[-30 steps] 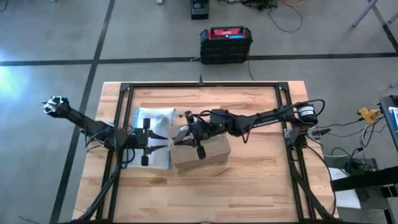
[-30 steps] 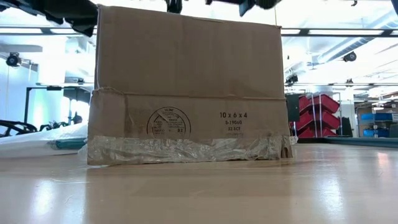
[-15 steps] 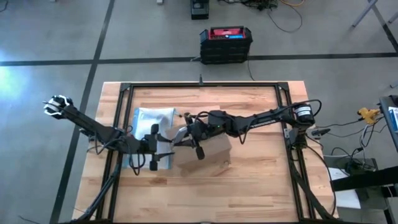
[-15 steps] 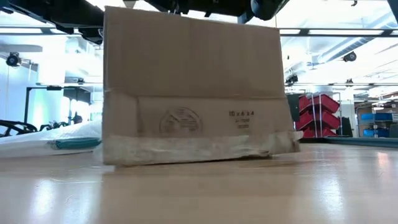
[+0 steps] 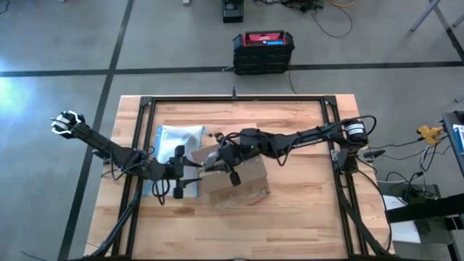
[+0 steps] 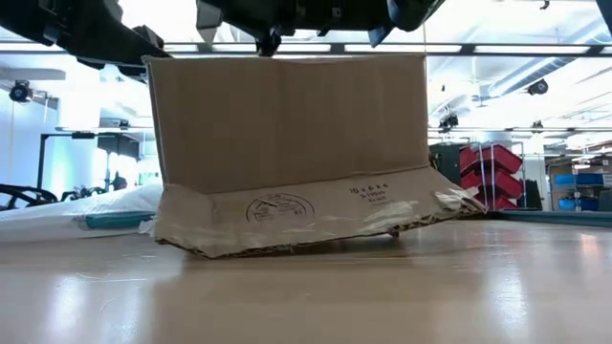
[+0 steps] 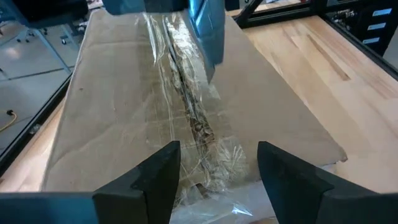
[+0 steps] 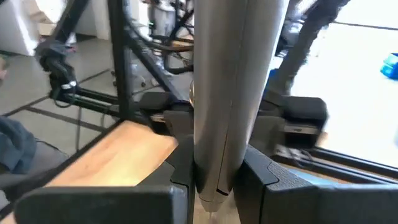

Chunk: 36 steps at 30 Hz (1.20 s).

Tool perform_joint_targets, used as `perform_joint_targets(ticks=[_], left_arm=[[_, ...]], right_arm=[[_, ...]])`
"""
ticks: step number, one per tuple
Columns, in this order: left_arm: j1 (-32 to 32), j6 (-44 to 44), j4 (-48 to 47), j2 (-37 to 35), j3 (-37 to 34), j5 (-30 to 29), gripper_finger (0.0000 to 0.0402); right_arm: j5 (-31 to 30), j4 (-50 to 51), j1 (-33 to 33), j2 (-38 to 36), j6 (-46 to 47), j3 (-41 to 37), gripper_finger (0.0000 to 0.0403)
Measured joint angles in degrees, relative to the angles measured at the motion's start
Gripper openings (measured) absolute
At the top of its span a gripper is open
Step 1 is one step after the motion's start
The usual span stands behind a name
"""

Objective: Unpack boxes
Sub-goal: Break down the cardboard box until it is fully flat

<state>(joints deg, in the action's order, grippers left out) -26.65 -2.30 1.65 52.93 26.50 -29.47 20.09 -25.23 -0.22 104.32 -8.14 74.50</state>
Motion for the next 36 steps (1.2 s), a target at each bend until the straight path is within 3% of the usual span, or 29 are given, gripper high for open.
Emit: perform_joint_targets(ticks=[9, 13, 16, 21, 26, 36], left_arm=[[0.0, -1.9, -5.8, -3.5, 0.0, -1.0, 0.0201], [0.0, -0.4, -6.8, -6.5, 0.0, -3.1, 0.0200], [0.0, 0.3, -7.2, -9.3, 0.0, -3.2, 0.0196], [0.0, -0.3, -9.6, -13.0, 0.0, -3.2, 0.0190], [0.0, -0.1, -9.7, -14.0, 0.0, -3.2, 0.0186], [0.4, -1.9, -6.1, -9.6, 0.0, -5.0, 0.0185]], right_arm=[[-6.7, 11.2, 6.9, -7.1, 3.1, 0.1, 0.0050], [-7.2, 11.0, 9.8, -7.6, 4.2, -0.3, 0.0050], [-10.2, 8.1, 11.0, -6.5, 3.6, -1.8, 0.0050], [-19.3, -5.4, 11.3, -5.7, 3.7, -8.4, 0.0050], [-25.9, -14.5, 8.8, -5.6, 6.6, -15.2, 0.0050], [-36.0, -15.2, 3.7, -7.1, 3.0, -18.0, 0.0050]])
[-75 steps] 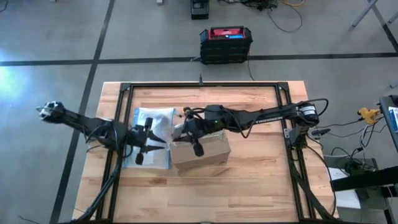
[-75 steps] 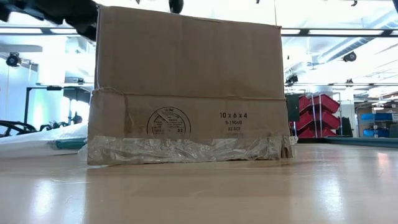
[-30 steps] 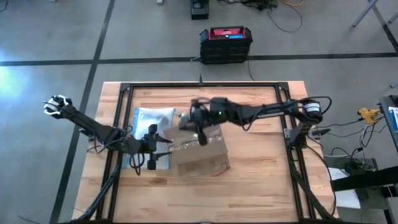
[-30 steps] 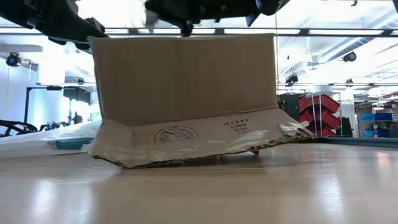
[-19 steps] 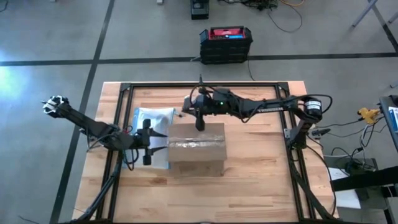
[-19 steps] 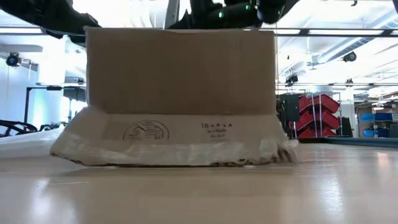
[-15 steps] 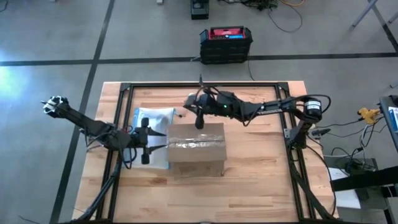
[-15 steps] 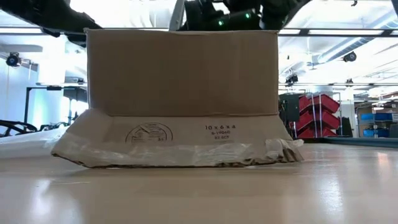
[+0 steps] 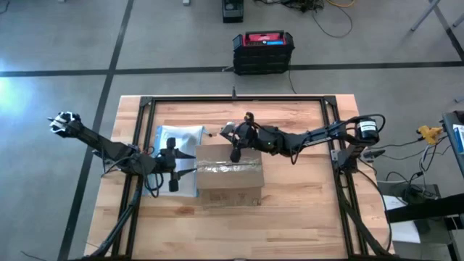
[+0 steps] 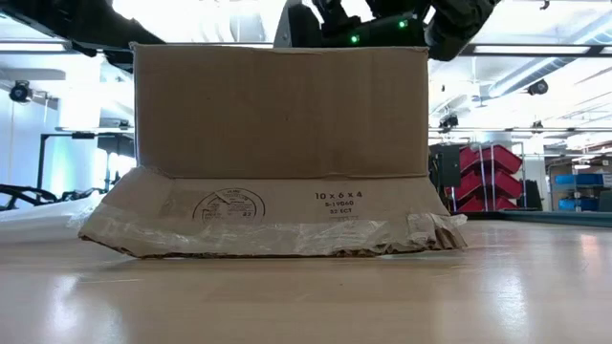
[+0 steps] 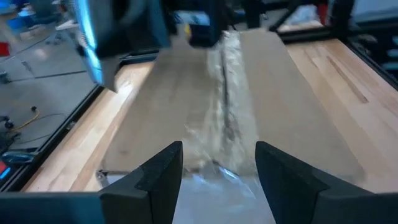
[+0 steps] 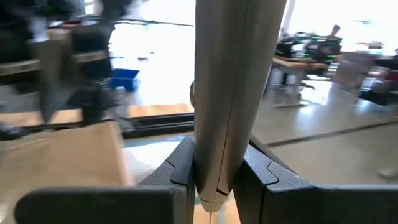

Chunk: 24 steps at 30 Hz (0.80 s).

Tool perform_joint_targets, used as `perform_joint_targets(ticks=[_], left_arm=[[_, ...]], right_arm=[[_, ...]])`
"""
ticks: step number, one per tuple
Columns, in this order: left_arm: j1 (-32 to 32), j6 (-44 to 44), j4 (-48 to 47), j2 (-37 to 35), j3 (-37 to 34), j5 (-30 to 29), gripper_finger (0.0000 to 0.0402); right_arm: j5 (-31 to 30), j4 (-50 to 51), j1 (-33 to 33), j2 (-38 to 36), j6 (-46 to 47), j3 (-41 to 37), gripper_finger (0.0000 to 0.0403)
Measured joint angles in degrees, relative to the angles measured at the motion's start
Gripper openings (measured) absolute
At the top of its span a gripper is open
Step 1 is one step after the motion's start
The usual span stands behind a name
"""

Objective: Unpack boxes
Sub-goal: Break down the cardboard box until it is fully flat

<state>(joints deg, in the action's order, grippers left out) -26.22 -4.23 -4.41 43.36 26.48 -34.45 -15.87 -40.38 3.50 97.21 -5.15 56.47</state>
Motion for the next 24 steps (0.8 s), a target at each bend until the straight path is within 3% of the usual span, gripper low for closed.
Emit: perform_joint_targets(ticks=[4, 10, 24], left_arm=[[0.2, -1.2, 1.3, 2.9, 0.0, -0.7, 0.0177], [2.7, -6.6, 1.9, 6.9, 0.0, -1.5, 0.0168], [5.6, -9.1, 10.5, 13.3, -3.3, 0.0, 0.0163]], right_arm=[[-5.4, -5.0, -0.1, 0.3, 0.0, -3.0, 0.0050], [-8.8, -7.3, 0.1, 2.0, 1.5, -5.0, 0.0050], [-13.7, -1.5, 1.6, 2.4, 4.0, -8.9, 0.0050]])
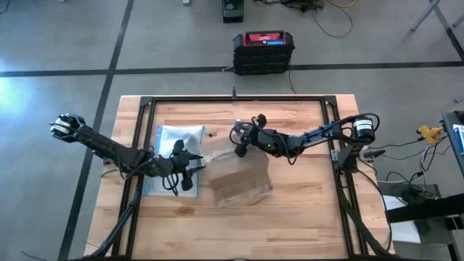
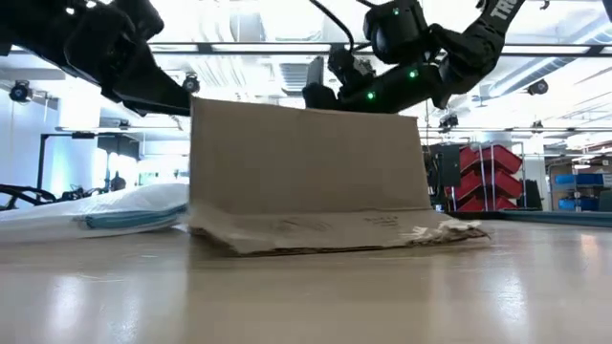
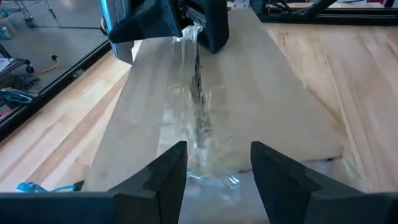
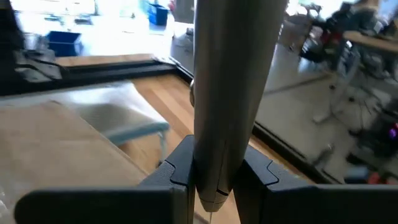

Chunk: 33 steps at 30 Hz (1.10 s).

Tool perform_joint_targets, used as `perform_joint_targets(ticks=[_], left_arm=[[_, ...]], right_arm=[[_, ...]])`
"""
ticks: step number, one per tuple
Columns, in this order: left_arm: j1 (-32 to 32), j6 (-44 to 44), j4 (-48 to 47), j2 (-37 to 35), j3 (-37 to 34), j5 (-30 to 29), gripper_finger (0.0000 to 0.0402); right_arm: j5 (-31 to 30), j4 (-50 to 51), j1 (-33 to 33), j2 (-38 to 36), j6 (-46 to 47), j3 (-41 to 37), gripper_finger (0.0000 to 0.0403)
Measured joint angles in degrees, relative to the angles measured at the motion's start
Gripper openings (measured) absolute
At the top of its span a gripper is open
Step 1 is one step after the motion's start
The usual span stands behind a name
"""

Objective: Unpack boxes
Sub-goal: Break down the cardboard box until it is fully flat

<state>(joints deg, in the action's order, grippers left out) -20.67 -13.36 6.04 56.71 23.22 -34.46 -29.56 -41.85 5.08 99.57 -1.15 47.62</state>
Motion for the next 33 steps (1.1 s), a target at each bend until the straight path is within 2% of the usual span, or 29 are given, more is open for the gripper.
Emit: perform_joint_targets(ticks=[3, 5, 8, 14, 20, 24, 28, 33], left_arm=[[0.0, 2.9, 1.0, -1.0, 0.0, 0.0, 0.0166], [0.0, 3.8, 1.4, -2.0, 0.0, 0.0, 0.0168], [0.0, 4.3, 1.6, -3.5, 0.0, 0.1, 0.0173], [-0.1, 2.3, 1.8, -2.1, -0.8, 0.0, 0.0180], [-0.2, 1.0, 8.8, 5.6, -2.4, -0.4, 0.0179], [-0.3, 0.7, 9.4, 9.1, -2.5, -0.4, 0.0182], [-0.7, 0.4, 9.5, 10.2, -2.6, 0.2, 0.0183], [-0.7, 0.9, 8.3, 8.8, -2.8, 0.7, 0.0181]], right_arm=[[1.4, -1.5, -0.5, -1.1, -1.9, 0.1, 0.0050], [4.7, -3.7, -0.6, -1.9, -3.7, 0.8, 0.0050], [12.8, -4.2, -0.1, -2.8, -4.9, 2.7, 0.0050], [36.5, -0.1, 1.9, -0.9, -3.3, 10.0, 0.0050], [48.0, 13.2, 2.0, 3.6, -3.4, 18.9, 0.0050], [53.3, 15.6, 2.0, 6.9, -3.3, 22.9, 0.0050], [55.8, 15.7, 2.0, 8.8, -3.3, 24.3, 0.0050], [58.5, 13.0, 2.3, 10.7, -2.8, 24.2, 0.0050]])
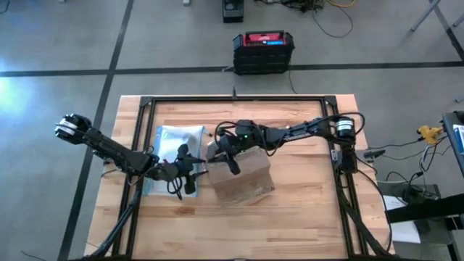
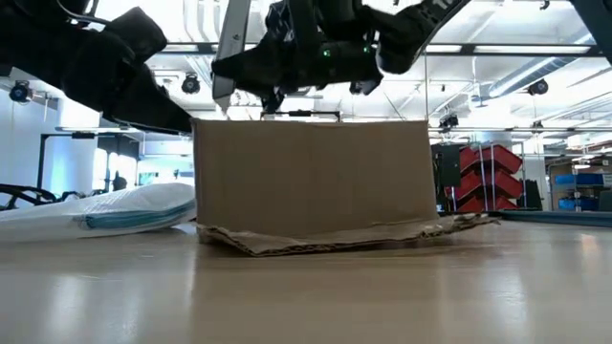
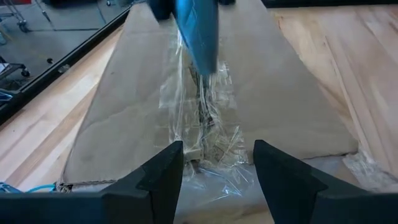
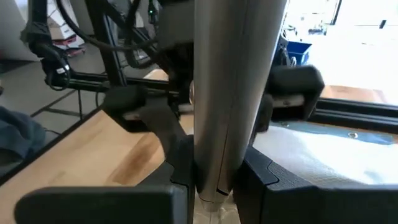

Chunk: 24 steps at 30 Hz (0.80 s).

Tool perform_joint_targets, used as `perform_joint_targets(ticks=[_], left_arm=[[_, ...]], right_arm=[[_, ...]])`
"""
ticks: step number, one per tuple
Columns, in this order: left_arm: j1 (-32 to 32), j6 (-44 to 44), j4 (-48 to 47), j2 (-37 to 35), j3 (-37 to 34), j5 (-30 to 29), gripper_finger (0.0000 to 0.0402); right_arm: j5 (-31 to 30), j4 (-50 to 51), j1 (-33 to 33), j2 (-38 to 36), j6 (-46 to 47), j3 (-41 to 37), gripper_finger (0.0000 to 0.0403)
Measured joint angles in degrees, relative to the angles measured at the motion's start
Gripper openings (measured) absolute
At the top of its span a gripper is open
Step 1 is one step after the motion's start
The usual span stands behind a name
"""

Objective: Unpack boxes
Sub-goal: Break down the cardboard box until it is fully flat

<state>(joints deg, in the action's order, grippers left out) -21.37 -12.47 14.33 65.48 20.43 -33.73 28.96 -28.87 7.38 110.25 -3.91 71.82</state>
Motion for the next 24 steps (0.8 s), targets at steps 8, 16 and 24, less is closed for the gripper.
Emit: perform_joint_targets(ticks=[8, 16, 24], left_arm=[[0.0, 0.1, -2.0, -2.9, -0.4, 0.6, 0.0184], [0.0, -0.1, -3.4, -4.5, -0.4, 0.2, 0.0184], [0.0, 1.8, -7.3, -7.0, -0.4, 0.1, 0.0183]], right_arm=[[1.4, -6.5, 0.3, 4.5, 1.3, 0.8, 0.0050], [0.8, -7.6, 0.1, 6.1, 0.5, 1.7, 0.0050], [-2.0, -8.8, -0.9, 6.0, -1.2, 1.7, 0.0050]])
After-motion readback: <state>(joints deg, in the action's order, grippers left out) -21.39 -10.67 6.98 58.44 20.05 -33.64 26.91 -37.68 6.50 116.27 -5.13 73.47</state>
